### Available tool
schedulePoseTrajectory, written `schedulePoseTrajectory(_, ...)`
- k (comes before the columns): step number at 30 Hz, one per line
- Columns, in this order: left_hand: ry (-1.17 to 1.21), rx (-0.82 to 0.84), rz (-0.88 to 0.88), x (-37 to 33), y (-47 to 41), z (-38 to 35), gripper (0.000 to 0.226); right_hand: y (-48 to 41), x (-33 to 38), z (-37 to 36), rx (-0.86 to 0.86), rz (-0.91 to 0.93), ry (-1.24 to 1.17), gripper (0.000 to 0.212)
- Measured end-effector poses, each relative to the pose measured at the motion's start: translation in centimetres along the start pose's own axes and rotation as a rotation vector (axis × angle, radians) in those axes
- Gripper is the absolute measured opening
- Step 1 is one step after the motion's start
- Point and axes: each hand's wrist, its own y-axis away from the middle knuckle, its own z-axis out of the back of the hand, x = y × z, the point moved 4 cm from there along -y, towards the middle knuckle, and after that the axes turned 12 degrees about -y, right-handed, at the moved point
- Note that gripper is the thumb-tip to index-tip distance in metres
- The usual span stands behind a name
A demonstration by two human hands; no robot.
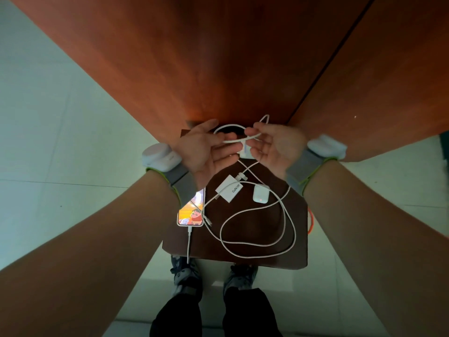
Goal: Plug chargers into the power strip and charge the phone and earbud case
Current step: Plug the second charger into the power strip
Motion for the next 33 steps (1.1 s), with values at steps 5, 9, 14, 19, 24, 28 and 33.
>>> schedulePoseTrajectory(5,-0.168,0.059,-0.023,-1.0,1.1,1.7,0.035,0.5,2.0,-3.2,0.063,0.122,0.207,0.006)
schedulePoseTrajectory(9,-0.409,0.016,-0.053,-1.9,1.2,3.3,0.035,1.1,3.2,-5.8,0.169,0.173,0.404,0.009)
schedulePoseTrajectory(14,-0.602,-0.225,-0.19,-4.4,0.0,6.7,0.05,1.5,3.1,-10.3,0.313,0.207,0.658,0.017)
schedulePoseTrajectory(19,-0.92,-0.474,-0.581,-8.1,0.6,9.4,0.076,1.6,1.2,-14.1,0.436,0.231,0.865,0.016)
schedulePoseTrajectory(24,-1.109,-0.428,-0.53,-8.8,0.1,11.4,0.026,2.0,0.4,-15.7,0.485,0.243,0.879,0.025)
schedulePoseTrajectory(28,-1.009,-0.475,-0.489,-8.4,-0.1,13.6,0.014,1.8,0.4,-15.6,0.488,0.26,1.024,0.024)
schedulePoseTrajectory(33,-0.924,-0.583,-0.407,-7.7,-1.0,17.4,0.02,-0.8,-0.5,-14.6,0.404,0.409,1.329,0.026)
